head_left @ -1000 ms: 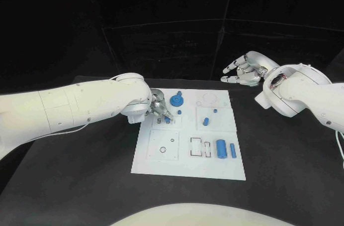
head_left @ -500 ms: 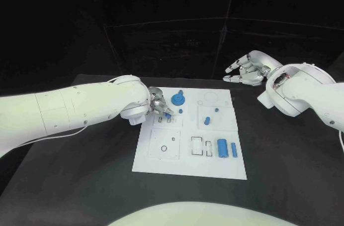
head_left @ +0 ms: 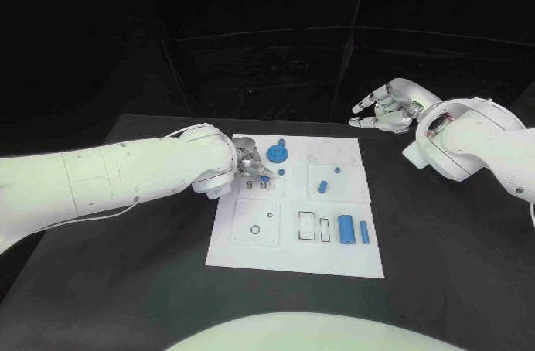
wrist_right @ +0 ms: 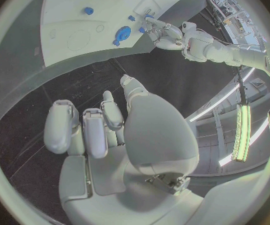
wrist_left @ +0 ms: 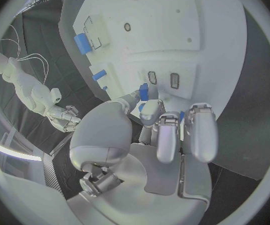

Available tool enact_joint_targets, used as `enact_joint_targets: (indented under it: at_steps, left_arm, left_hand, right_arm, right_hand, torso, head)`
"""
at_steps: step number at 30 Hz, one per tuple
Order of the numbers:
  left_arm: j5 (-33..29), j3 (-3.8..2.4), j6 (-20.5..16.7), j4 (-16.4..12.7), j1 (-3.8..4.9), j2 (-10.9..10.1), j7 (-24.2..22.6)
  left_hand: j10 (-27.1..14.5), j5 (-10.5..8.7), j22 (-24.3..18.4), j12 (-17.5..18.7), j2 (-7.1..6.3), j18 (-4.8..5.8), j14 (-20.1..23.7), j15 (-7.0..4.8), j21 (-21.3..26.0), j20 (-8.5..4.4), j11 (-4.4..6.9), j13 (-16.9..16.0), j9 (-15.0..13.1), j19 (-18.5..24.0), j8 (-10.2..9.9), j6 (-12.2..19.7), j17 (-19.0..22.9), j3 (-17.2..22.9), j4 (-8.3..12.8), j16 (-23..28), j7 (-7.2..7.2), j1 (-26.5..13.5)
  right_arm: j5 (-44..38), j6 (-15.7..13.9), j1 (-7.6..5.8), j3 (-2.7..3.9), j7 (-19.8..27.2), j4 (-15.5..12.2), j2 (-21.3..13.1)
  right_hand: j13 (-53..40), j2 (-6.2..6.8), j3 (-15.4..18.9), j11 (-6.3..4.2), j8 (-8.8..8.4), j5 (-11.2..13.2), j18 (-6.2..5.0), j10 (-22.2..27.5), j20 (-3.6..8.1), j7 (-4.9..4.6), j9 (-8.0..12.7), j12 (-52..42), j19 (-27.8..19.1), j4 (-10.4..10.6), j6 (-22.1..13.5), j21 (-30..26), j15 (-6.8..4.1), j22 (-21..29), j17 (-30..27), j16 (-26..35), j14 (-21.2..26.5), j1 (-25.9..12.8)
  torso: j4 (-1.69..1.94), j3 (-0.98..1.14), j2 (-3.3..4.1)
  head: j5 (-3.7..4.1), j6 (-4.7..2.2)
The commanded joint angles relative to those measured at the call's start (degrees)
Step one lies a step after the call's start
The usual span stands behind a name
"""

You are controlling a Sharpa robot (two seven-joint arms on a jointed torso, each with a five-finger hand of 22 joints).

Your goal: Assemble the parts on the task board

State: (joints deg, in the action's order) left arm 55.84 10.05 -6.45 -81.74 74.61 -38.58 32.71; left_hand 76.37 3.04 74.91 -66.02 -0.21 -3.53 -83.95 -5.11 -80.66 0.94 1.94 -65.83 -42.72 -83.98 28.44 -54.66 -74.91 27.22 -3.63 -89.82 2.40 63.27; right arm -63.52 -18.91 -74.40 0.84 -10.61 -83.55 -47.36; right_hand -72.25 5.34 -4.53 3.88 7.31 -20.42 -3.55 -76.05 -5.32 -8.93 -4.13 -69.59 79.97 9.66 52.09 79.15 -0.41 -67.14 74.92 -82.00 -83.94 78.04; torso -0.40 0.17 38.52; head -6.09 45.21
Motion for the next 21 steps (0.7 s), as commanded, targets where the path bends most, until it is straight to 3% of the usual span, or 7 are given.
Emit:
enact_joint_targets:
  at_steps: [1, 13, 21]
  left_arm:
    - [2.9, -0.03, 1.1, -0.3, -0.06, 0.0, 0.1]
    - [4.8, -0.04, 4.9, -0.3, -0.17, 0.2, 1.0]
    - [5.2, -0.04, 6.1, -0.3, -0.18, 0.0, 1.3]
  left_hand:
    - [0.3, 0.14, 0.6, -0.4, -0.01, 0.47, -6.1, -0.17, 0.2, 0.04, -0.04, -0.2, -0.2, -1.2, 0.4, -0.2, -15.1, 7.6, 7.0, -0.2, -0.23, 0.3]
    - [0.4, 0.16, 0.8, -0.4, -0.38, 0.51, -6.1, -0.18, 0.1, 0.03, -0.04, -0.2, -0.5, -1.2, 0.5, -0.2, -15.1, 8.5, 7.3, -0.2, -0.23, 0.1]
    - [0.4, 0.15, 0.9, -0.4, -0.52, 0.52, -6.1, -0.18, 0.1, 0.03, -0.03, -0.2, -0.5, -1.3, 0.6, -0.2, -15.1, 8.7, 7.4, -0.2, -0.22, 0.1]
  right_arm:
    - [-0.2, 0.5, -0.14, 0.05, 0.0, -0.1, 0.0]
    - [-0.2, 0.5, -0.14, 0.05, 0.3, 0.0, 0.3]
    - [-0.2, 0.5, -0.13, 0.04, 0.5, 0.1, 0.4]
  right_hand:
    - [0.1, -0.01, 0.0, -0.08, 0.35, -0.3, -1.00, 0.3, -0.02, 0.02, 0.0, 0.3, -0.4, 0.3, -0.2, -0.4, -0.28, 0.1, 2.7, 0.4, -3.1, 0.5]
    - [0.1, -0.09, 0.0, -0.08, 0.39, -0.3, -1.01, 0.3, -0.02, 0.01, 0.0, 0.3, -0.4, 0.4, -0.3, -0.4, -0.28, 0.1, 2.6, 0.4, -3.1, 0.5]
    - [0.1, -0.14, 0.0, -0.09, 0.41, -0.3, -1.00, 0.3, -0.02, 0.02, 0.0, 0.3, -0.4, 0.4, -0.2, -0.4, -0.29, 0.1, 2.7, 0.4, -3.1, 0.6]
  torso:
    - [-0.08, -0.02, 0.07]
    - [-0.08, 0.01, 0.02]
    - [0.01, -0.01, 0.01]
  head:
    - [-0.10, -0.01]
    - [-0.60, 0.28]
    - [-0.52, 0.40]
